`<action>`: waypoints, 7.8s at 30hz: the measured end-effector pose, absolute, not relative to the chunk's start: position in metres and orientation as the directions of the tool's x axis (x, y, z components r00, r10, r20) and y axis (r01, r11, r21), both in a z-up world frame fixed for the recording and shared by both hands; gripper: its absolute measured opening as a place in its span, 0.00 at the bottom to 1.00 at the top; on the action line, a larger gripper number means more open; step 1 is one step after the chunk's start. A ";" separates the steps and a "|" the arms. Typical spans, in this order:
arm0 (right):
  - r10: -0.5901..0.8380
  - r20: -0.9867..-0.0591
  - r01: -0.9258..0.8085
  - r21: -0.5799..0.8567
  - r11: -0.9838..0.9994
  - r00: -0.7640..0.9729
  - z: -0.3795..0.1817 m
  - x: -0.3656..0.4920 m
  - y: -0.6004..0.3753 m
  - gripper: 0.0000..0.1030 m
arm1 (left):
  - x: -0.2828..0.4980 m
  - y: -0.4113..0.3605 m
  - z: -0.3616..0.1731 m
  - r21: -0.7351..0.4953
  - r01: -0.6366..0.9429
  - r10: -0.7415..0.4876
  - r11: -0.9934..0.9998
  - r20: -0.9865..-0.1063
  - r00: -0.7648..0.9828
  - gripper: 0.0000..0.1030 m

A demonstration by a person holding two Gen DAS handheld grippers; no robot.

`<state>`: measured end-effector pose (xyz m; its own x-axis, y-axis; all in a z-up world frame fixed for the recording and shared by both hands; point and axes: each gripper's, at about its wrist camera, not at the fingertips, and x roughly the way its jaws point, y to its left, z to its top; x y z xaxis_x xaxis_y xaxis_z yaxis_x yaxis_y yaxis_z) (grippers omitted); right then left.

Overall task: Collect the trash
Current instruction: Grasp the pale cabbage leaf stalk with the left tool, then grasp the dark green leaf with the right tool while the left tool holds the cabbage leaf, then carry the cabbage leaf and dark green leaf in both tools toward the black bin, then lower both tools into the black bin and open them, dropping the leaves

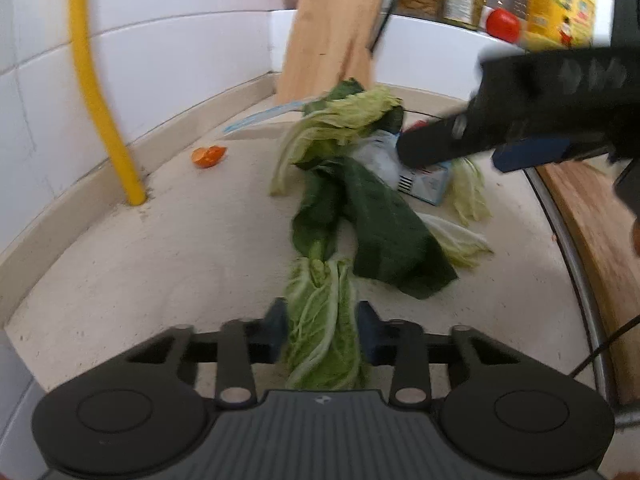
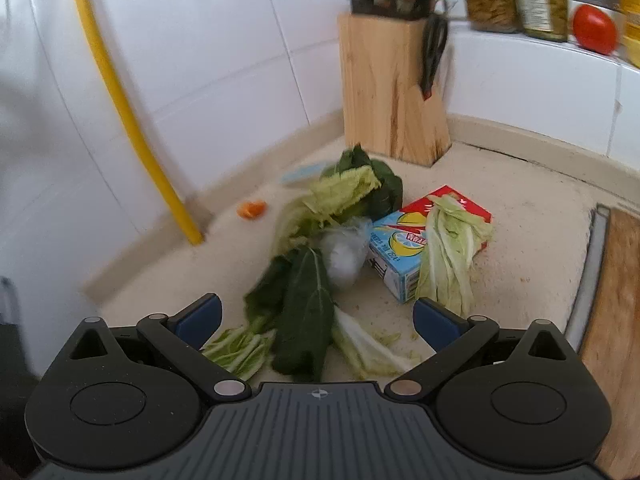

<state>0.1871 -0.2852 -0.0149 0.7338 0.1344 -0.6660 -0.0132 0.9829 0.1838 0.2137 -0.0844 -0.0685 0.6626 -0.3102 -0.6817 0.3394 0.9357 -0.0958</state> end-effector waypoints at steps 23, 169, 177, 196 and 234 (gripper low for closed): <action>0.019 -0.756 -0.073 -0.038 0.997 0.654 -0.034 0.249 -0.242 0.82 | 0.210 -0.078 -0.066 -0.147 0.290 -0.307 0.946 -0.693 0.652 0.16; 0.327 -0.618 -0.085 0.387 0.918 0.715 0.012 0.108 -0.302 0.16 | 0.094 -0.079 -0.005 -0.179 0.330 -0.367 0.927 -0.617 0.696 0.12; 0.384 -0.608 -0.171 0.380 0.909 0.695 0.018 0.108 -0.262 0.16 | 0.068 -0.039 -0.002 -0.178 0.217 -0.280 0.960 -0.603 0.747 0.12; 0.585 -0.631 -0.437 0.395 0.808 0.509 0.001 0.121 -0.148 0.16 | 0.006 0.045 -0.015 -0.147 -0.139 0.015 0.979 -0.635 0.772 0.12; 0.544 -0.799 -0.554 0.340 0.760 0.257 -0.086 0.145 -0.020 0.17 | 0.010 0.112 -0.074 -0.127 -0.344 0.120 0.931 -0.781 0.613 0.12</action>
<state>0.1454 -0.0201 -0.0862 0.2574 0.5440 -0.7986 -0.5537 0.7604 0.3395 0.0100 0.1124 -0.0745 0.6133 0.1203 -0.7807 -0.3436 0.9305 -0.1265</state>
